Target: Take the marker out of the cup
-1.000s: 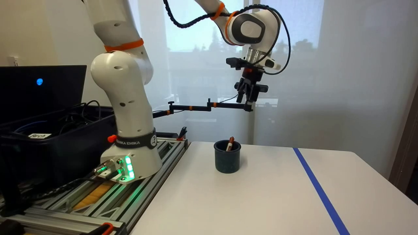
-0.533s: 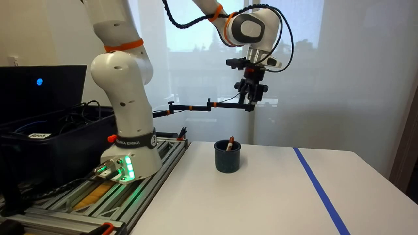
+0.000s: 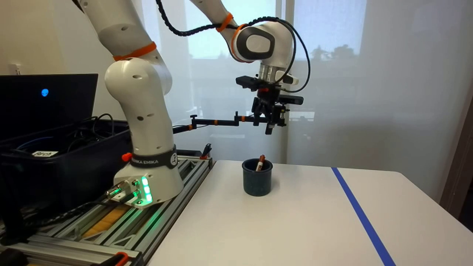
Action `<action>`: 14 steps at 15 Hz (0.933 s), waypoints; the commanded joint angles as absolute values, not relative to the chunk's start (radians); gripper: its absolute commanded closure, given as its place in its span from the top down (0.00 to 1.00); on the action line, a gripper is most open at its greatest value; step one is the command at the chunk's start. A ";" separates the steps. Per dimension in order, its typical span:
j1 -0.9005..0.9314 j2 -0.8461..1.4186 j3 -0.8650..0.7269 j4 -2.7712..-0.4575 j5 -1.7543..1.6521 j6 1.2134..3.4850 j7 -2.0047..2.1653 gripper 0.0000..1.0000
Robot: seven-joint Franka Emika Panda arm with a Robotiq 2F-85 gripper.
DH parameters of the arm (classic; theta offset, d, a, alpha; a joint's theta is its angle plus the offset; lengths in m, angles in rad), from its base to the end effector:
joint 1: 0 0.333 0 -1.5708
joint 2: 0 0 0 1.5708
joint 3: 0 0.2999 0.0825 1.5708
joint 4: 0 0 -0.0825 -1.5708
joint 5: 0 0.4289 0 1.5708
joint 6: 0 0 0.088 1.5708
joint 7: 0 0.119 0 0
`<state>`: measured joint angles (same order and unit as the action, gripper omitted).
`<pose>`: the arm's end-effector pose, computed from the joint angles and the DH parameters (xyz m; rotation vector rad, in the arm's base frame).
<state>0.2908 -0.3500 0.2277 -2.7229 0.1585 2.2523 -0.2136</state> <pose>0.3543 0.1961 0.2600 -2.9725 -0.9294 0.2006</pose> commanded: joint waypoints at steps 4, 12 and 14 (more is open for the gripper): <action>0.261 -0.424 0.239 -2.767 0.016 2.295 -0.124 1.00; 0.225 -0.403 0.210 -2.757 -0.082 2.281 -0.099 1.00; 0.235 -0.385 0.189 -2.746 -0.070 2.300 -0.155 1.00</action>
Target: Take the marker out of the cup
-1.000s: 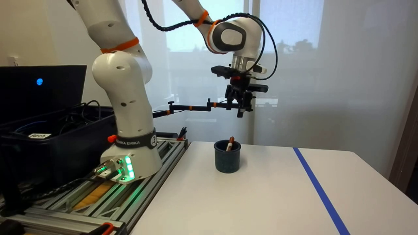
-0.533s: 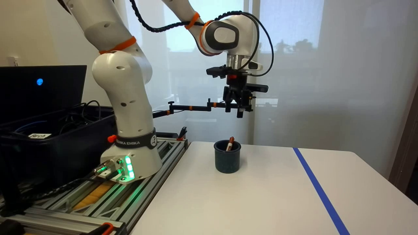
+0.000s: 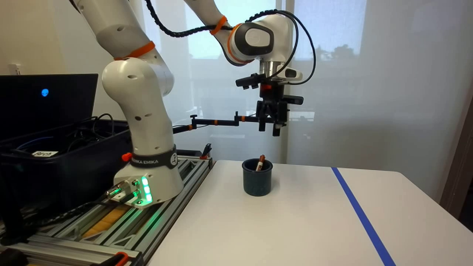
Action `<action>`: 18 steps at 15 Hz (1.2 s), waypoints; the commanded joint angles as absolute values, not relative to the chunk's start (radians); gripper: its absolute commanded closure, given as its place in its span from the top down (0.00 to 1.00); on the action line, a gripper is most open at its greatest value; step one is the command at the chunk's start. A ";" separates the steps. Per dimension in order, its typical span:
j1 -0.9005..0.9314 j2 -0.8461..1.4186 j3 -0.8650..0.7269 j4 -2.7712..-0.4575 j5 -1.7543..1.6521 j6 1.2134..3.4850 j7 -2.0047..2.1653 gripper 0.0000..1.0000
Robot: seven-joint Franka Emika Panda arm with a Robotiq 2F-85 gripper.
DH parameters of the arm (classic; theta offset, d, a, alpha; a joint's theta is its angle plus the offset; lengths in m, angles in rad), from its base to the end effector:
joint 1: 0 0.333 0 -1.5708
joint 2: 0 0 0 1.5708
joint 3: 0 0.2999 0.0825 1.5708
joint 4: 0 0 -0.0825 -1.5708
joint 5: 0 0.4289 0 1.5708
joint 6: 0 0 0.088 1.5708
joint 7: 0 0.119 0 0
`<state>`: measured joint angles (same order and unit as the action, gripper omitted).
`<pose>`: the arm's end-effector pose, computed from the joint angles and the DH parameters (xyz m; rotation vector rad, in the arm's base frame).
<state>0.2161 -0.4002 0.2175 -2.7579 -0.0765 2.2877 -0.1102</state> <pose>0.3684 0.1545 0.2681 2.8666 0.8498 -0.0874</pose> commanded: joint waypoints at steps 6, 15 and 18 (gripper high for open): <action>0.247 -0.296 0.170 -2.749 -0.042 2.336 -0.212 1.00; 0.270 -0.186 0.204 -2.746 -0.066 2.404 -0.225 1.00; 0.270 -0.155 0.212 -2.748 -0.074 2.441 -0.227 1.00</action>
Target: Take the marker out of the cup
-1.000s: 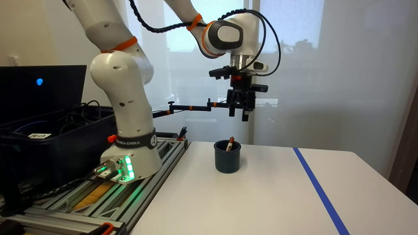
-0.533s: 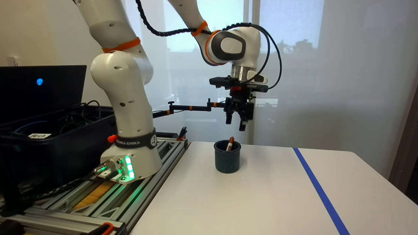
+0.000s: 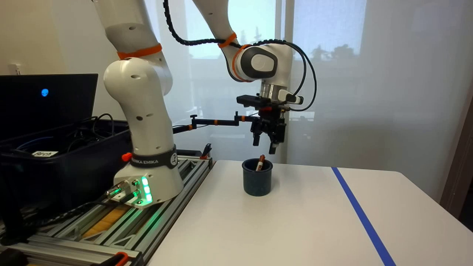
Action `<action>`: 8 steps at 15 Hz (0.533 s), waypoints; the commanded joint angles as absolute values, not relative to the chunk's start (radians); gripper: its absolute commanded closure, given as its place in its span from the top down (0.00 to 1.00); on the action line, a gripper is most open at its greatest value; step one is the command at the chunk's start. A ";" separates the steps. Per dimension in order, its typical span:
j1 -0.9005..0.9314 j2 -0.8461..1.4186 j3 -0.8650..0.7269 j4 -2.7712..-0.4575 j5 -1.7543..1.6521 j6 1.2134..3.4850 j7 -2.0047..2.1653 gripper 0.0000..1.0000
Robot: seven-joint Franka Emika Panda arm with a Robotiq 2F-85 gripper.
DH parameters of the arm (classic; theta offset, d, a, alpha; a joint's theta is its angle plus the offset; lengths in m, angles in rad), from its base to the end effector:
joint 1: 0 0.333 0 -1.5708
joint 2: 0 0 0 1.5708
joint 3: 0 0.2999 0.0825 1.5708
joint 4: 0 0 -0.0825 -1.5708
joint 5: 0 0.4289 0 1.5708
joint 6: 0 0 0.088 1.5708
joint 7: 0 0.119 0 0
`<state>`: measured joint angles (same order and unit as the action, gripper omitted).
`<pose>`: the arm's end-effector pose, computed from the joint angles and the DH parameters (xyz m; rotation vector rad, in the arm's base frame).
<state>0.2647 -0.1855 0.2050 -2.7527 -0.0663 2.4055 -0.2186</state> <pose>0.3558 0.1722 0.1948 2.8323 1.0898 -0.2367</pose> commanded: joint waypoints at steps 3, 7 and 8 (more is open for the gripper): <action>0.266 -0.120 0.220 -2.747 -0.084 2.468 -0.218 1.00; 0.263 -0.079 0.222 -2.744 -0.080 2.488 -0.219 1.00; 0.261 -0.072 0.221 -2.743 -0.081 2.494 -0.217 1.00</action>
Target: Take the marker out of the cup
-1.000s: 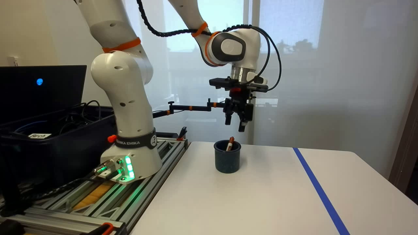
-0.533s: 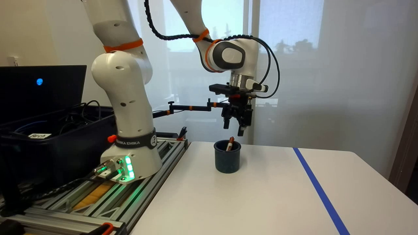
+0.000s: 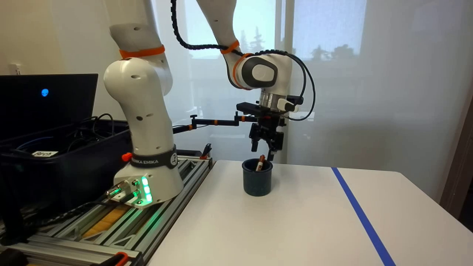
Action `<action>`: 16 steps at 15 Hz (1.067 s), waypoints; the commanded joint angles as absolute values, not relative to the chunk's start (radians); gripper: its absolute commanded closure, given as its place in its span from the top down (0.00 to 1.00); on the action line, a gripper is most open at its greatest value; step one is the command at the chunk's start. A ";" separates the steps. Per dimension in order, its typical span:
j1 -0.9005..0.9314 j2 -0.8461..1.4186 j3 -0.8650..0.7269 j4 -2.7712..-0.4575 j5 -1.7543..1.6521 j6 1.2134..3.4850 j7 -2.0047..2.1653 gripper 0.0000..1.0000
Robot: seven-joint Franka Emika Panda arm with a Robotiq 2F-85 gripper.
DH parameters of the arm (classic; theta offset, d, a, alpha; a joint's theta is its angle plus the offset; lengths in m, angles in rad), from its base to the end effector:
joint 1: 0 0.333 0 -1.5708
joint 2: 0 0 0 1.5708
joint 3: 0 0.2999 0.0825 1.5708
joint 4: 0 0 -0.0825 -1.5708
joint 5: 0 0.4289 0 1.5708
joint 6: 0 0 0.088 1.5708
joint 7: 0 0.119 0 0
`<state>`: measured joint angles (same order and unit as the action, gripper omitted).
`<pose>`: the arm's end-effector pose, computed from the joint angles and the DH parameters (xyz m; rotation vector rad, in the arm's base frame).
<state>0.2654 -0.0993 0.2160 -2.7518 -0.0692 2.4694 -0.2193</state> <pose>0.3487 0.1773 0.1659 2.8319 1.1243 -0.2700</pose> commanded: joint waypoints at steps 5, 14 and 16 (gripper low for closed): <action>0.255 -0.060 0.220 -2.738 -0.084 2.498 -0.213 0.62; 0.251 -0.086 0.218 -2.734 -0.080 2.493 -0.213 0.59; 0.251 -0.095 0.217 -2.731 -0.077 2.489 -0.216 0.57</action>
<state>0.2573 -0.0671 0.2133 -2.7298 -0.0692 2.4879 -0.2189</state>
